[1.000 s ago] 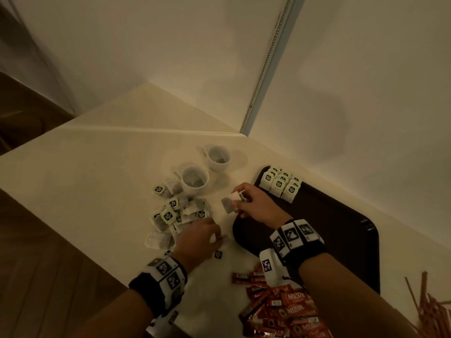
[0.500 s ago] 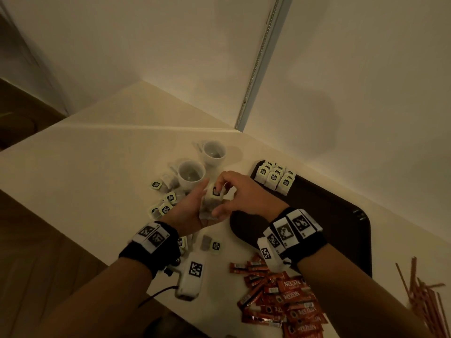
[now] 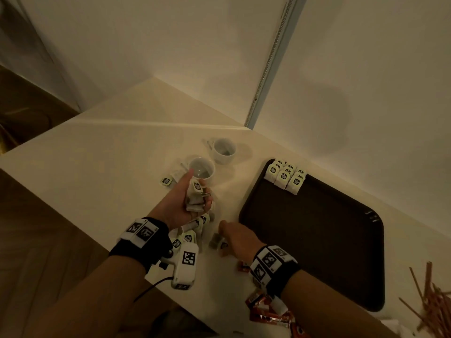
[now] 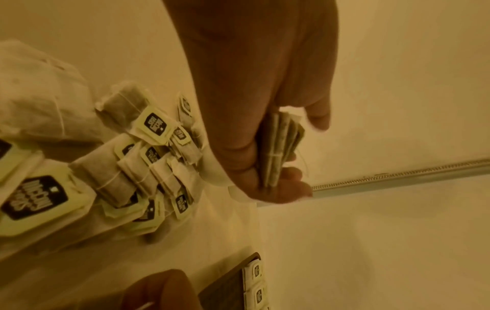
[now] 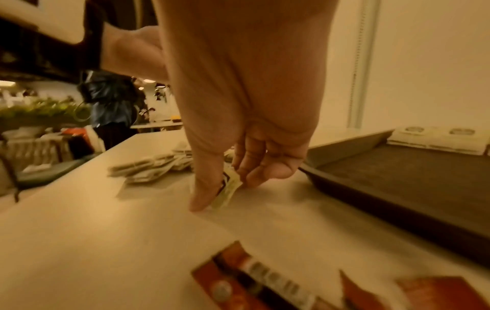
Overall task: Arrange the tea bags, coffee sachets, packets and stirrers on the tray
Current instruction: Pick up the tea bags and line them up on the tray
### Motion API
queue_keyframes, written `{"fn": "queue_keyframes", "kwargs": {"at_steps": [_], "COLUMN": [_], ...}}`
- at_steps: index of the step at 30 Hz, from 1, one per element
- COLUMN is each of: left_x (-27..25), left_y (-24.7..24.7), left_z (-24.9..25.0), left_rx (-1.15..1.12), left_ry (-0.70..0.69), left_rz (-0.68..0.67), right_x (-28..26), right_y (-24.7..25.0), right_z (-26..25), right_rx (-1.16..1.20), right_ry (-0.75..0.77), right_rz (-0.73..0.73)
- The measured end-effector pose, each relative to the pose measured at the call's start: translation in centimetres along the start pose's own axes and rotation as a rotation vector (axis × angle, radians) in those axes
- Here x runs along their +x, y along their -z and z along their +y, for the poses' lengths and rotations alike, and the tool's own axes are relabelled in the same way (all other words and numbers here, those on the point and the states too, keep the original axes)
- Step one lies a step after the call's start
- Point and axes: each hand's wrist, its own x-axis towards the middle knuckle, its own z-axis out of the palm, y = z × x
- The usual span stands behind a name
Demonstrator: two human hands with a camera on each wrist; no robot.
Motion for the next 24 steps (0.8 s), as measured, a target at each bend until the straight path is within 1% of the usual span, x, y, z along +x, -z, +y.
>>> {"fn": "queue_keyframes", "kwargs": {"at_steps": [3,5,6,7,8,10,12,16,18,19,20,22,24], "left_x": [0.3,0.3,0.3,0.3,0.3,0.4,0.5,0.7,1.0,1.2,1.5,2.1,2.4], "left_y": [0.1,0.0,0.0,-0.1,-0.1,-0.3,-0.8,-3.0,-4.0,-4.4,-4.7,-4.7,-4.5], "left_z": [0.1,0.2,0.3,0.2,0.2,-0.1,-0.5,-0.8,-0.5,-0.2,0.0,0.4,0.8], "left_rx": [0.184,0.269,0.352,0.488,0.653,0.93,1.058,1.025,1.016,0.992,0.961,0.881,0.792], "left_ry": [-0.06,-0.118,-0.135,-0.149,-0.155,-0.149,-0.145,-0.253,-0.327,-0.357,-0.389,-0.432,-0.41], "left_rz": [0.113,0.118,0.113,0.111,0.102,0.017,-0.067,-0.113,-0.083,-0.05,-0.012,0.072,0.135], "right_x": [0.5,0.8,0.9,0.8,0.6,0.0,-0.7,-1.9,-2.2,-2.3,-2.3,-1.9,-1.2], "right_y": [0.5,1.9,2.8,4.0,5.2,8.1,10.9,15.3,16.3,16.3,15.9,13.5,9.7], "right_z": [0.3,0.4,0.5,0.6,0.6,0.4,0.0,-0.1,0.3,0.7,1.0,1.7,1.9], "right_rx": [-0.038,-0.045,-0.023,-0.003,0.006,0.034,0.122,0.283,0.309,0.3,0.268,0.129,-0.032], "right_ry": [0.005,0.028,0.046,0.068,0.094,0.163,0.228,0.315,0.308,0.283,0.248,0.183,0.16], "right_rz": [-0.033,-0.051,-0.048,-0.04,-0.028,0.012,0.068,0.239,0.319,0.326,0.298,0.156,0.016]}}
